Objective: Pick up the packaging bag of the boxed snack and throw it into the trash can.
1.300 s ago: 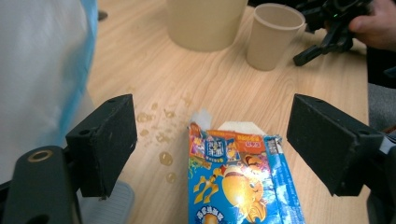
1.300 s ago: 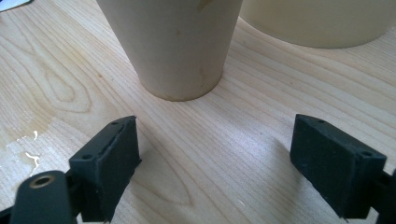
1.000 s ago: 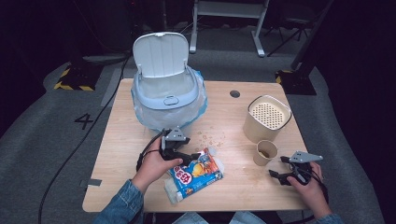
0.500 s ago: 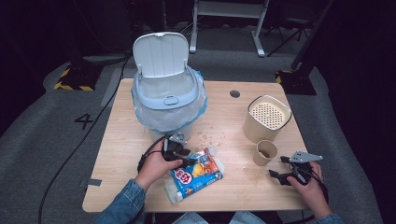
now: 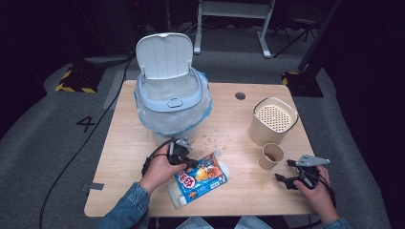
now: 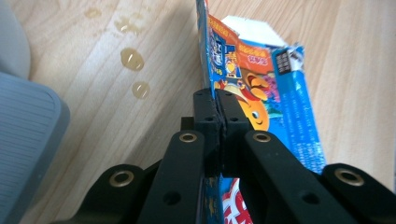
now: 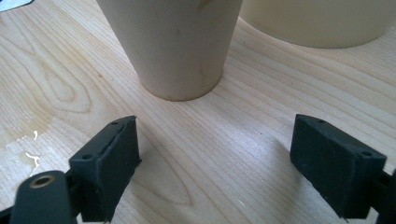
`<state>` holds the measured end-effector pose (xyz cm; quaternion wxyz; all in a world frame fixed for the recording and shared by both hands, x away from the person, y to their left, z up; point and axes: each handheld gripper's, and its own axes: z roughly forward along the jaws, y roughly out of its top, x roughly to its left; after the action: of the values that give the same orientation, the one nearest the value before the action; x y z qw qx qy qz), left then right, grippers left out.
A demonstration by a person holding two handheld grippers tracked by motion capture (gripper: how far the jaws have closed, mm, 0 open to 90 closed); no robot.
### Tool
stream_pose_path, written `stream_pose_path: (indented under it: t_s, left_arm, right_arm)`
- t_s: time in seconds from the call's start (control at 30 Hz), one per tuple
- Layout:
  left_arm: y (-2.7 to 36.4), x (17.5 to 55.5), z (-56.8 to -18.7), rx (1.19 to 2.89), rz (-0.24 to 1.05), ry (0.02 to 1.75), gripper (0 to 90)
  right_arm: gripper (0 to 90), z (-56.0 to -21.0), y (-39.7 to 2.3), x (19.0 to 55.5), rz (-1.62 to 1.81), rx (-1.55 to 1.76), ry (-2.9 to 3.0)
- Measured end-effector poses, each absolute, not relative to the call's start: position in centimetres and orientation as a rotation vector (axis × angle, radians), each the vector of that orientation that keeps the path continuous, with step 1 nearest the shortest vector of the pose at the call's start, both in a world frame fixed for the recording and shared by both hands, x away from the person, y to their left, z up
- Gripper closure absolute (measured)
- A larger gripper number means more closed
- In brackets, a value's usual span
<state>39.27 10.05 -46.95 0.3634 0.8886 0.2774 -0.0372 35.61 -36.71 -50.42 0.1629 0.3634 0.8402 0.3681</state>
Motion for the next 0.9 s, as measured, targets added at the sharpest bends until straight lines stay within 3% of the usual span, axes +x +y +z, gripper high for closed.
stream_pose_path:
  t_s: [0.17, 0.9]
  left_arm:
    - [10.5, 38.7, -44.9, 2.227, -0.09, 0.665, 89.0]
    - [12.8, 37.8, -35.7, 1.88, 0.206, 0.599, 89.0]
  right_arm:
    - [15.9, -50.4, -36.7, 35.6, 1.05, 1.037, 2.397]
    - [15.9, -50.4, -36.7, 35.6, 1.05, 1.037, 2.396]
